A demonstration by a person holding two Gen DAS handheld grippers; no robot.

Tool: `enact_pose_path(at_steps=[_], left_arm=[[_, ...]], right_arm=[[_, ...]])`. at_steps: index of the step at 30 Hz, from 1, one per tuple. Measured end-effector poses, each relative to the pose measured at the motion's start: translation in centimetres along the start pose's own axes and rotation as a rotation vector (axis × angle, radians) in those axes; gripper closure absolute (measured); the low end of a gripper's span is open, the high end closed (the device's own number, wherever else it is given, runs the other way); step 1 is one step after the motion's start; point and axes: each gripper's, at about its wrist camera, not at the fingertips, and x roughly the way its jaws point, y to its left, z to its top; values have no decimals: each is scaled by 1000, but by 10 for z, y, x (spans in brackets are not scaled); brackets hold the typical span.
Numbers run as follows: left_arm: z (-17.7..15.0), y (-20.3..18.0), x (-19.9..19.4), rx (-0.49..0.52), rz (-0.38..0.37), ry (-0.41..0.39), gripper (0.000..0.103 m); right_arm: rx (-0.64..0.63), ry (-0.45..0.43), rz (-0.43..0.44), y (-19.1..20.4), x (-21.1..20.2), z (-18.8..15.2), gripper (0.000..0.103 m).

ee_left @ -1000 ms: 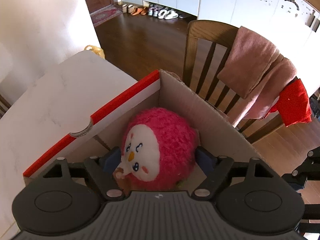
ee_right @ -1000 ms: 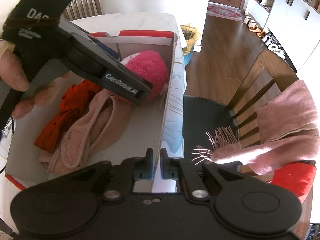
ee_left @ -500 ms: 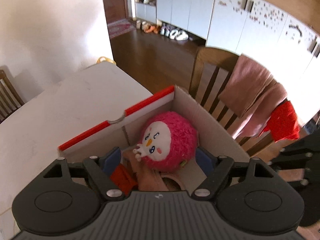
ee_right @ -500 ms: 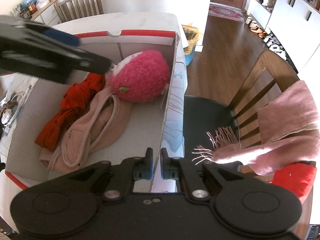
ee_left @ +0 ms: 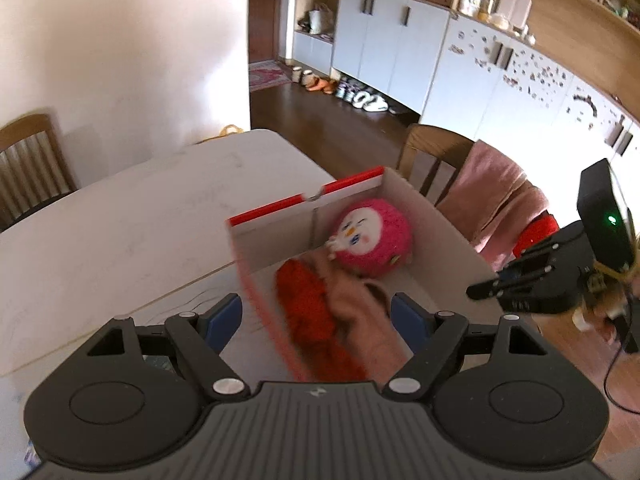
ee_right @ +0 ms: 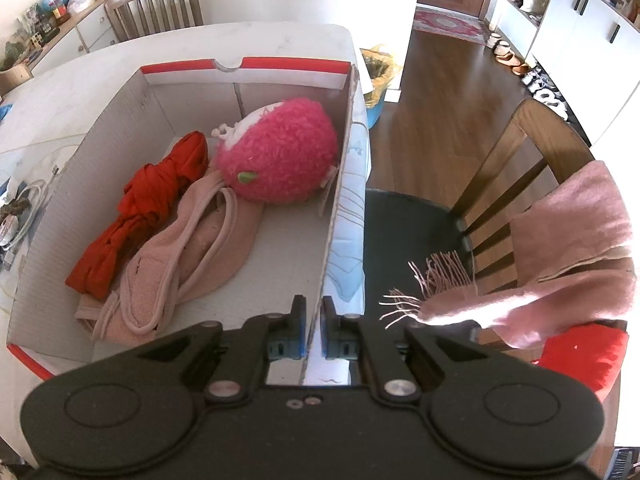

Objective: Organize objects
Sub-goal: 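Open the left gripper to release the plush toy and withdraw, then move the left gripper down onto the black glove and close it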

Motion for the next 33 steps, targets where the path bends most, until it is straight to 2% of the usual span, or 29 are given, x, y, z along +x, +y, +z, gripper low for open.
enact_pose_path(at_steps=[5, 16, 19, 20, 22, 25, 29, 33], left_arm=[[-35, 35, -31, -91, 36, -18, 19], [-130, 89, -63, -280, 192, 5, 19], [-153, 103, -69, -329, 228, 16, 15], [-161, 110, -73, -350, 244, 19, 9], [-176, 120, -77, -405, 280, 20, 4], [-194, 137, -78, -473, 311, 27, 3], [-214, 150, -69, -473, 385, 55, 1], [-229, 158, -53, -452, 390, 92, 1]], right_arm=[[12, 1, -1, -1, 0, 0, 97], [7, 26, -20, 4, 6, -2, 98], [6, 31, -23, 4, 6, -3, 98], [7, 32, -24, 5, 7, -3, 98], [9, 36, -25, 5, 7, -4, 98], [6, 44, -30, 6, 9, -5, 98], [5, 50, -34, 7, 11, -5, 98], [4, 54, -37, 8, 11, -5, 98]])
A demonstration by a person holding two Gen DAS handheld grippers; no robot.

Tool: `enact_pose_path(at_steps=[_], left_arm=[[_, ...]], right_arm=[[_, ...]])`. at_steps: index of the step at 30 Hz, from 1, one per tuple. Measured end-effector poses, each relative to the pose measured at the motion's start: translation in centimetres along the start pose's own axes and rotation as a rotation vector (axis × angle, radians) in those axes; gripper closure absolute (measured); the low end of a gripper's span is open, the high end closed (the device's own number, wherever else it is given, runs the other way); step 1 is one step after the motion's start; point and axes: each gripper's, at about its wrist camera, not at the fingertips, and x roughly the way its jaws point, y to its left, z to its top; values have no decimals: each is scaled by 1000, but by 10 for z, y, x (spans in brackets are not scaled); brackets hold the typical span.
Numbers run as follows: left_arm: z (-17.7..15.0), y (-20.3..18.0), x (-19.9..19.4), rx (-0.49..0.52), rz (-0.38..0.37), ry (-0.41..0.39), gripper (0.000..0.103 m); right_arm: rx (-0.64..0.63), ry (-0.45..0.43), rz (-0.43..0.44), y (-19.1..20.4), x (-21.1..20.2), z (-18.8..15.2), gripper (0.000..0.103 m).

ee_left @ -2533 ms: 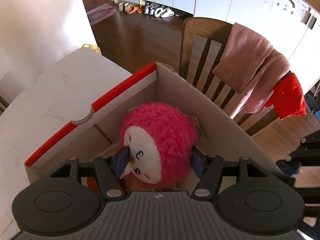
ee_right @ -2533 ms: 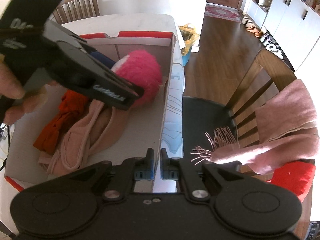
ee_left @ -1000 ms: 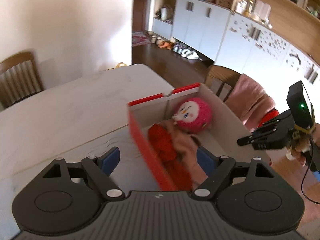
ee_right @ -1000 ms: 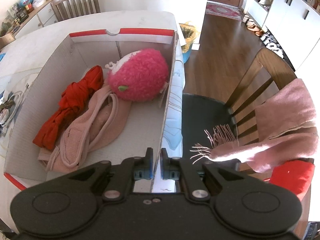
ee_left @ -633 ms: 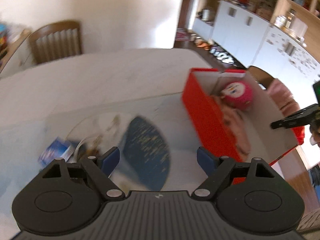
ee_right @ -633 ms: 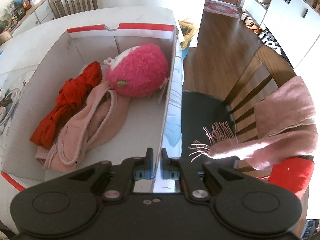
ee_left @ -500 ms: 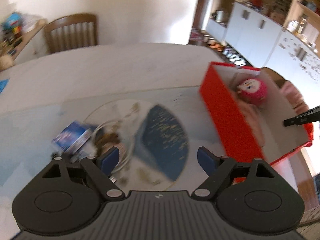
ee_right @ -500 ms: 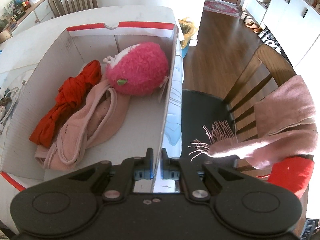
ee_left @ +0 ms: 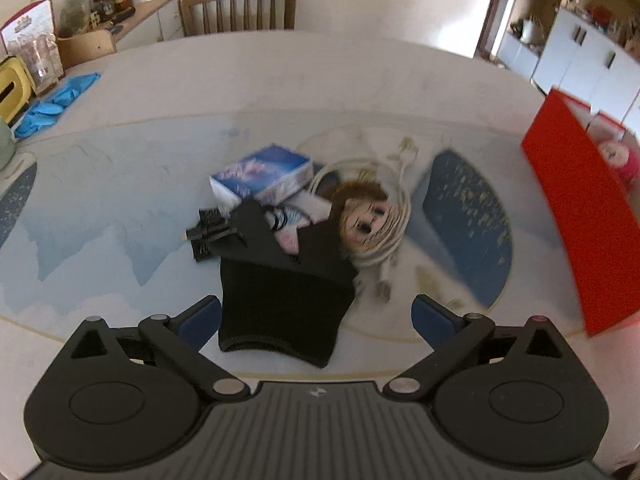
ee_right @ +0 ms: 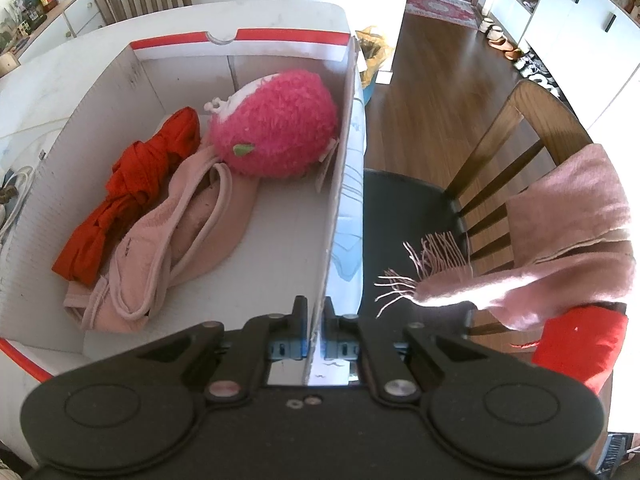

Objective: Organize objects
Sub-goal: 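Move the left gripper down onto the black glove and close it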

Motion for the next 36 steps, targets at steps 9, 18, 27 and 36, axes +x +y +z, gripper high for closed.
enact_pose_path(at_steps=[9, 18, 27, 36], left_arm=[[-11, 11, 34, 35, 37, 47, 1], [-16, 27, 49, 2, 43, 59, 2], [-21, 28, 37, 26, 28, 15, 45], [-20, 33, 26, -22, 15, 4, 88]], right_arm=[[-3, 7, -3, 1, 1, -1, 98], [-6, 11, -6, 2, 2, -2, 98], [-9, 14, -9, 2, 2, -2, 98], [-10, 14, -10, 2, 3, -2, 99]])
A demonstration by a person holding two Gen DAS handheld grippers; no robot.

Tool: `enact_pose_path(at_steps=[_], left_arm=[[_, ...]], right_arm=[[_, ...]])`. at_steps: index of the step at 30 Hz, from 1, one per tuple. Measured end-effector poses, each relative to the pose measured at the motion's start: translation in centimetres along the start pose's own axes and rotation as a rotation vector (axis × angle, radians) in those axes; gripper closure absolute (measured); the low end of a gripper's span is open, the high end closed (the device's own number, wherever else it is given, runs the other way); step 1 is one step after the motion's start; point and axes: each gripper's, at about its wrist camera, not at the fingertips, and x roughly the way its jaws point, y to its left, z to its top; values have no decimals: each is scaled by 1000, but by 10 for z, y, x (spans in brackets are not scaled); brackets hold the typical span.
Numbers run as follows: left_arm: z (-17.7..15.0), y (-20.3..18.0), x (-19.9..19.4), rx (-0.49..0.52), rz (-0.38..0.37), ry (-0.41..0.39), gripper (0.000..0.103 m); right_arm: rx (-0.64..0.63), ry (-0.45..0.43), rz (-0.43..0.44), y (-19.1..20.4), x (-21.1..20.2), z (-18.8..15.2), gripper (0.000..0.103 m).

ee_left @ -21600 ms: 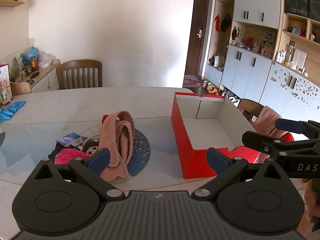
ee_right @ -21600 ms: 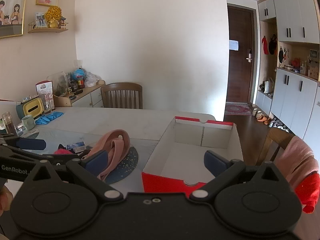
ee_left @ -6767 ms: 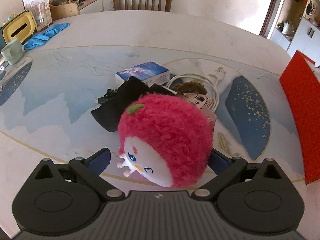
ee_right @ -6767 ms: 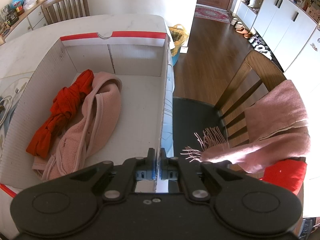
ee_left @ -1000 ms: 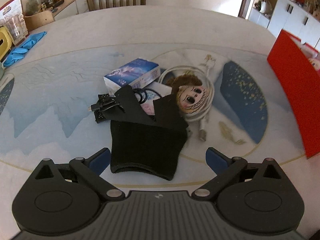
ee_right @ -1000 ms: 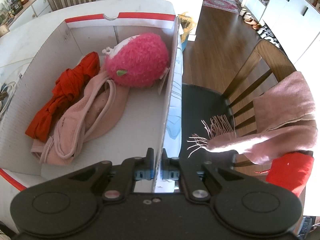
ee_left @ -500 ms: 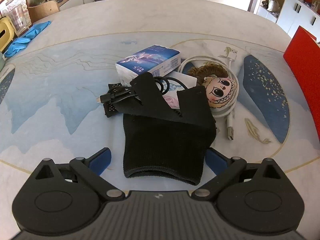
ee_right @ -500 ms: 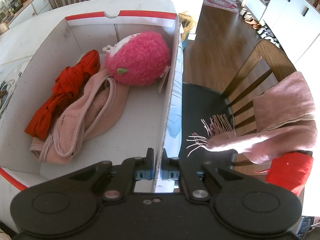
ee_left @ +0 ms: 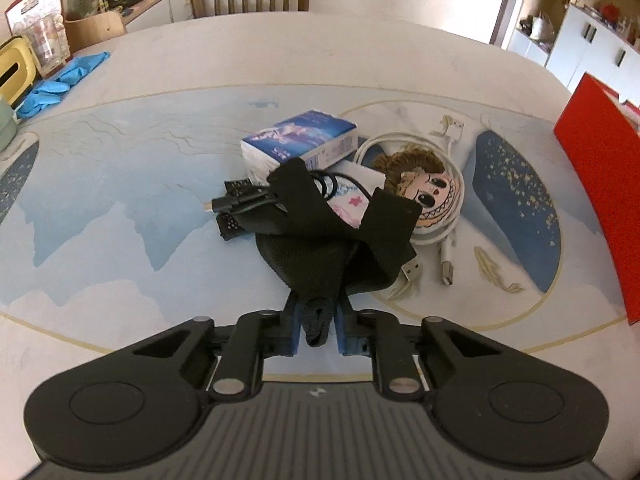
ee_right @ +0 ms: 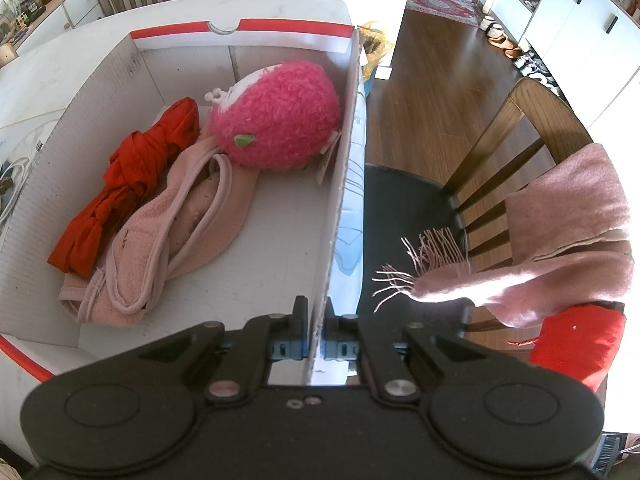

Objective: Organize objects
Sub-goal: 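Move the left gripper down onto the black glove and close it, then lift the black glove with the left gripper and carry it into the box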

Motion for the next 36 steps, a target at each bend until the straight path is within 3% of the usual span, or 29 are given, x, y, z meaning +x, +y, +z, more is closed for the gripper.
enact_pose_path(at_steps=[12, 21, 36], left_arm=[[13, -8, -55, -6, -66, -35, 91], [31, -28, -81, -26, -196, -81, 93], [77, -150, -93, 225, -424, -141, 93]], right_arm=[[2, -2, -1, 0, 0, 0, 99], [4, -5, 2, 0, 0, 0, 99], [4, -7, 6, 1, -1, -1, 98]])
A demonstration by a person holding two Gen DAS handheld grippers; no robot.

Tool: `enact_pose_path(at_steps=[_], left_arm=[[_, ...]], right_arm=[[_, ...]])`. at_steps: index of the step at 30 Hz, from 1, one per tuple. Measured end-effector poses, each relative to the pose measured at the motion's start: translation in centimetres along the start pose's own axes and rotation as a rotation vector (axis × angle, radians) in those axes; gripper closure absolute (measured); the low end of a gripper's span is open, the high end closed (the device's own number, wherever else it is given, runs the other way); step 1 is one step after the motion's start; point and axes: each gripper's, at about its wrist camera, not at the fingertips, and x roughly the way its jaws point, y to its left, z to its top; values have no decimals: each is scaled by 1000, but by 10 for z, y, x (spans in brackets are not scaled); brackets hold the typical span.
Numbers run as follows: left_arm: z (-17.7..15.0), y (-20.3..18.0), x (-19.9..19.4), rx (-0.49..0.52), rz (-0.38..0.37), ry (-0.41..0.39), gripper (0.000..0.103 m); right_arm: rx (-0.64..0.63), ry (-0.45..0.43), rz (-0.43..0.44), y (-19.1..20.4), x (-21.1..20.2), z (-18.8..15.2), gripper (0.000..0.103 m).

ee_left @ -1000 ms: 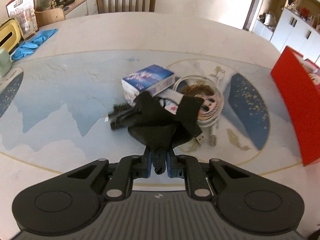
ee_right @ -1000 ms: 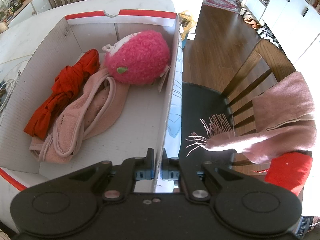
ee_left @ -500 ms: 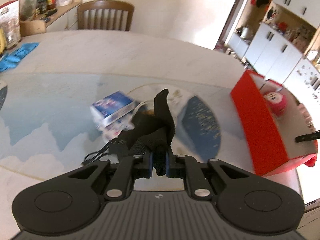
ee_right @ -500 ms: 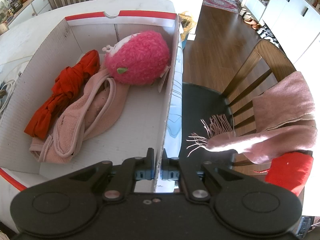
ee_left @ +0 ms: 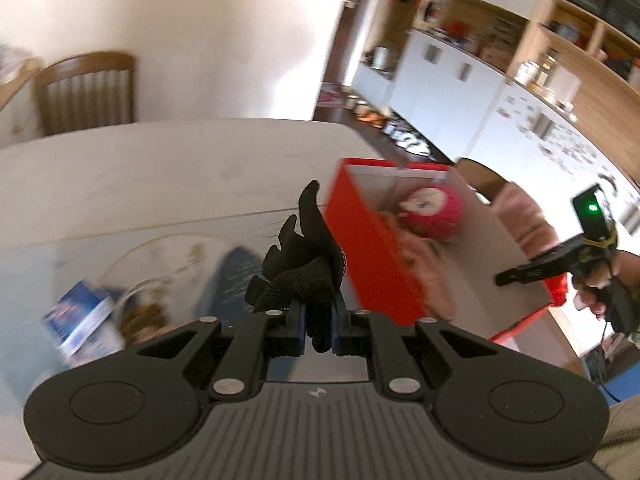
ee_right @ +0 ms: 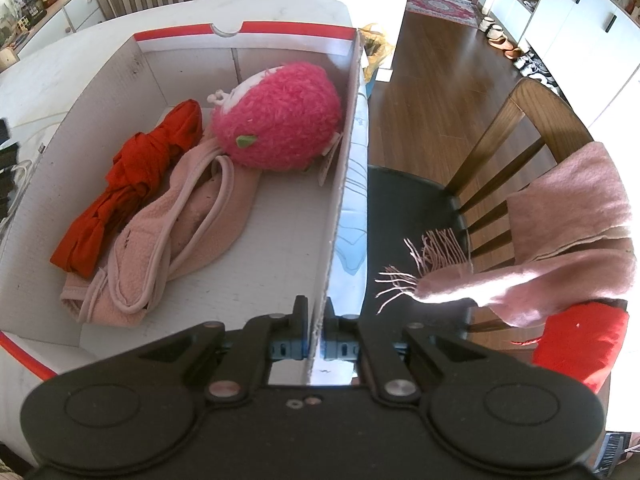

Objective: Organize objects
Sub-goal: 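Lift the black glove with the left gripper and carry it into the box, then open the left gripper to drop the black glove onto the cloths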

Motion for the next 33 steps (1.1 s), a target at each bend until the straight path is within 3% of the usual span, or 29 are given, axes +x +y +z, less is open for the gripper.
enact_pose_path(at_steps=[8, 16, 25, 33], left_arm=[[34, -68, 43, 184, -109, 6, 93], [46, -115, 95, 351, -151, 69, 93], [49, -141, 153, 430, -178, 167, 93], [43, -143, 187, 437, -192, 243, 93]], right_arm=[[-3, 1, -3, 1, 0, 0, 99], [2, 0, -6, 1, 0, 0, 99], [2, 0, -9, 2, 1, -1, 99], [5, -3, -7, 0, 1, -1, 98]])
